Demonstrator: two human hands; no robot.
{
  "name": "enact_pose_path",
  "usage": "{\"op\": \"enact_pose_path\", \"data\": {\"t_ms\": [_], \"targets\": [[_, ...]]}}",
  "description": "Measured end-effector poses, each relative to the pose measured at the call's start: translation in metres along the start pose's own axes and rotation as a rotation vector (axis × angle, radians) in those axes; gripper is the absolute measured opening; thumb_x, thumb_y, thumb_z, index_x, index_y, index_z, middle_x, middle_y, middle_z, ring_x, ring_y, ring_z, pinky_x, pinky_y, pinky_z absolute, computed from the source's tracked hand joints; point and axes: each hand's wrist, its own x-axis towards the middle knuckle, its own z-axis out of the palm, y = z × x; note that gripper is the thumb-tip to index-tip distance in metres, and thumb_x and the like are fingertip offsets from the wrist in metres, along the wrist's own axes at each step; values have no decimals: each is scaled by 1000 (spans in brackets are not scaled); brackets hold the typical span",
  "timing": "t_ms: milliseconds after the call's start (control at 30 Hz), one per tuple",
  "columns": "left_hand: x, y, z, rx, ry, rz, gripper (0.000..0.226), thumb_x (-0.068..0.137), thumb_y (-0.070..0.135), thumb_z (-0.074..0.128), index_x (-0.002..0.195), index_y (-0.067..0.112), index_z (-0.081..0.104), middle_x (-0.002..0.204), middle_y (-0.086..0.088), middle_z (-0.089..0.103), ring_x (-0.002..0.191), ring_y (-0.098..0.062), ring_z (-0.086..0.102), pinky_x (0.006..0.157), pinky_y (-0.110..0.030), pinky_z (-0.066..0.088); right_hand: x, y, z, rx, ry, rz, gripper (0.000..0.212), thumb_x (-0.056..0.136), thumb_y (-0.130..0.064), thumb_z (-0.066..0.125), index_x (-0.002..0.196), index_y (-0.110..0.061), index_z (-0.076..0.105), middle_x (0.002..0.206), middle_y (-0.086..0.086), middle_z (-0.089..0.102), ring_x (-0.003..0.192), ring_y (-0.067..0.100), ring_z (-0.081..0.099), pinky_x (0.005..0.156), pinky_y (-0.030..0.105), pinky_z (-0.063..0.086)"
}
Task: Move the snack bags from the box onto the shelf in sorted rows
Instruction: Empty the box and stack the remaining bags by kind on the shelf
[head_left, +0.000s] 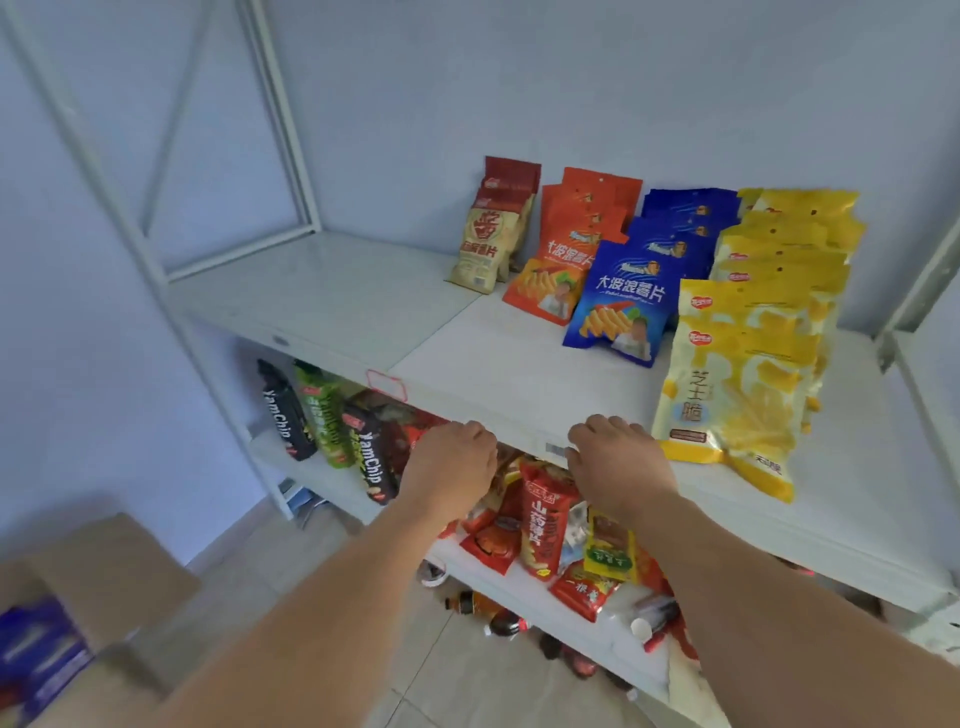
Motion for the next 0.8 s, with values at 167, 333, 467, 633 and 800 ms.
{"op": "enact_pose_path", "data": {"t_ms": [167,333,467,633,800], "targets": [[-81,-69,-3,20,-69,-137,33,105,32,34,113,18,64,111,1,66,98,-20,61,80,-32,47,16,-91,8,-20,-62,-161,25,103,-27,39,119,-22,58,118,1,59,111,23,55,95,36,44],[-187,-145,-9,65,-165,-252,33,104,30,37,117,15,63,116,-3,66,108,-25,62,86,-37,45,21,-220,27,-44,-113,-346,24,103,-28,40,120,-22,56,117,1,58,108,22,55,90,35,44],[-287,-213,-7,77,-207,-408,32,103,24,39,118,12,65,115,-5,66,107,-29,63,85,-39,47,16,-340,42,-34,-162,-490,27,103,-29,39,124,-20,56,120,4,58,112,26,56,90,38,45],[-400,-295,-7,122,-291,-542,33,104,22,35,120,14,63,118,-6,63,106,-30,59,86,-39,42,9,-480,57,-16,-146,-685,27,104,-31,38,119,-20,57,120,3,60,111,25,57,87,36,45],[-495,-354,-3,94,-316,-733,28,103,25,39,114,17,63,118,-3,64,105,-26,61,87,-37,43,13,-596,78,62,-169,-835,28,104,-33,36,115,-19,57,114,3,61,105,24,58,82,35,43]]}}
